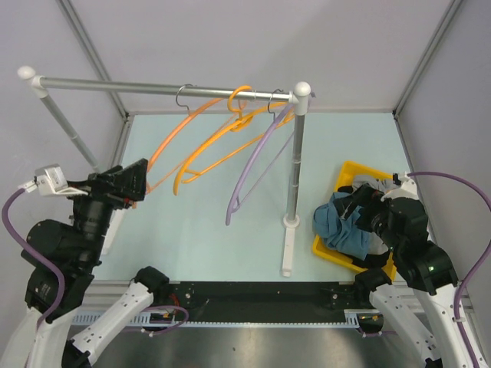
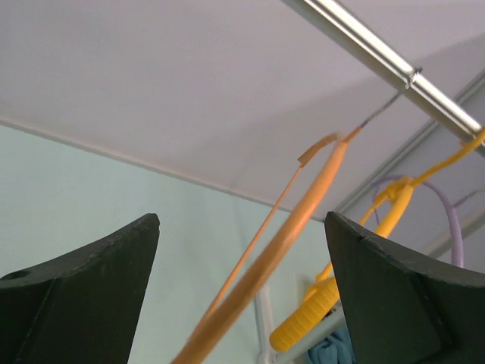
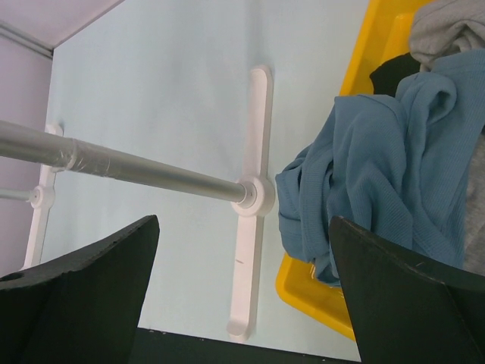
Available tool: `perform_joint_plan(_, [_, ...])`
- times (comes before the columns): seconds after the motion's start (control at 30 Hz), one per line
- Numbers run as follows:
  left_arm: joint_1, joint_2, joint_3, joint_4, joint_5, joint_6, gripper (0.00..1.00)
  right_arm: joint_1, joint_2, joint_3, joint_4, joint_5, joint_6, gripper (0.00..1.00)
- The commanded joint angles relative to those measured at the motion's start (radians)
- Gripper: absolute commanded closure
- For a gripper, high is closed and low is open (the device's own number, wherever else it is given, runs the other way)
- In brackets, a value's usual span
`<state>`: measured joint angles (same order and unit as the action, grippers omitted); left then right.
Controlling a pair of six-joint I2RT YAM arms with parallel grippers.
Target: Remove the tank top from the hanger
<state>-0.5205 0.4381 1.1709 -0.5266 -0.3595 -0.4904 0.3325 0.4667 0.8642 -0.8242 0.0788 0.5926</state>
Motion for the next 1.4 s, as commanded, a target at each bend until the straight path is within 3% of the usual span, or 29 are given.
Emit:
perform_joint_plan(0.0, [0.005, 0.108, 0.094, 0.022, -0.150, -0.056, 0.07, -0.003, -0.002, -0.007, 0.036, -0.039, 0.006, 0.00])
perform_joint_plan(0.3, [0.007, 0.255, 0.187, -0.004, -0.254, -0.076, 0.09, -0.003, -0.005, -0.007, 0.016, -0.050, 0.001, 0.00])
perform_joint_plan(0.43, [0.042, 0.292, 0.182, -0.004, -0.208, -0.091, 0.08, -0.003, -0.002, -0.011, 0.017, -0.059, 0.004, 0.00])
perform_joint_plan(0.57, [0.155, 0.307, 0.148, 0.011, -0.055, -0.129, 0.08, -0.001, -0.002, -0.014, 0.017, -0.065, 0.003, 0.00])
perform_joint_plan(0.63, [0.276, 0.309, 0.095, 0.026, 0.046, -0.164, 0.07, -0.001, -0.002, -0.019, 0.013, -0.070, 0.000, 0.00])
perform_joint_plan(0.8, [0.523, 0.318, -0.134, 0.154, 0.458, -0.240, 0.03, -0.001, 0.001, -0.045, 0.029, -0.104, 0.001, 0.00])
perform_joint_plan(0.87, [0.592, 0.289, -0.260, 0.249, 0.549, -0.275, 0.03, -0.001, 0.004, -0.068, 0.046, -0.143, 0.003, 0.00])
perform_joint_plan(1.03, [0.597, 0.218, -0.498, 0.408, 0.675, -0.315, 0.01, -0.001, 0.009, -0.154, 0.146, -0.240, 0.061, 0.00])
perform_joint_plan(1.27, [0.582, 0.231, -0.741, 0.624, 0.954, -0.402, 0.04, -0.001, -0.048, -0.370, 0.455, -0.473, 0.203, 0.00])
perform_joint_plan(1.33, [0.545, 0.206, -0.808, 0.669, 0.965, -0.410, 0.04, 0.000, -0.075, -0.430, 0.513, -0.513, 0.231, 0.00])
perform_joint_plan(1.37, [0.477, 0.176, -0.827, 0.675, 0.950, -0.409, 0.04, 0.002, -0.085, -0.447, 0.561, -0.549, 0.257, 0.00])
